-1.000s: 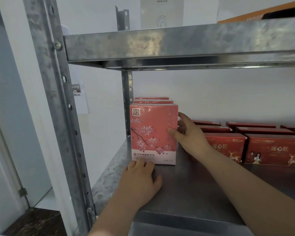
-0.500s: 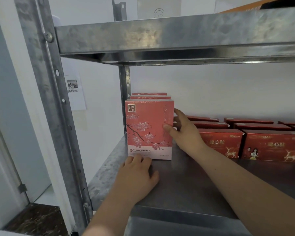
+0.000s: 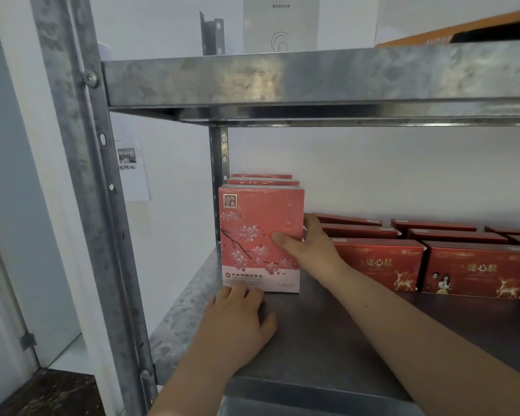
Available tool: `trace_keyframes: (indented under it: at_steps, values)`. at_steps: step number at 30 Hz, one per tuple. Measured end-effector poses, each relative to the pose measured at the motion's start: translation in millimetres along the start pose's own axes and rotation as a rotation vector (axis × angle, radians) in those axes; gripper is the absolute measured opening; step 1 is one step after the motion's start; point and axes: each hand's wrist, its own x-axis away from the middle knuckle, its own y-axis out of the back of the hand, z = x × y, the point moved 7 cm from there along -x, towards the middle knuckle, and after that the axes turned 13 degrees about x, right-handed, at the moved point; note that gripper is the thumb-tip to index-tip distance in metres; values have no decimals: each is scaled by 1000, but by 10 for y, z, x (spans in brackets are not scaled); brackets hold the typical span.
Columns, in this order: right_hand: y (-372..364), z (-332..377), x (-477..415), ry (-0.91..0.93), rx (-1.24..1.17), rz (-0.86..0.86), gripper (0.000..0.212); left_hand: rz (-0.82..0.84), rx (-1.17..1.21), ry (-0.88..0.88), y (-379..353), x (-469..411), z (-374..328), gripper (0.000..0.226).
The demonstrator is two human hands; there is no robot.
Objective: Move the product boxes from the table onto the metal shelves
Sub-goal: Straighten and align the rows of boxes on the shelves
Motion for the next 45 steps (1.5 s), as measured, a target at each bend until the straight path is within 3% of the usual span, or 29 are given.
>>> trace_keyframes:
  at_steps: [41,45]
  values:
    - [-133,34,25,47,-27,-15,72,-6,-7,5,-3,-3,-10,65]
    - [-166,60,47,73,-32,-26,63,-11,-5,3,0,-1,-11,65]
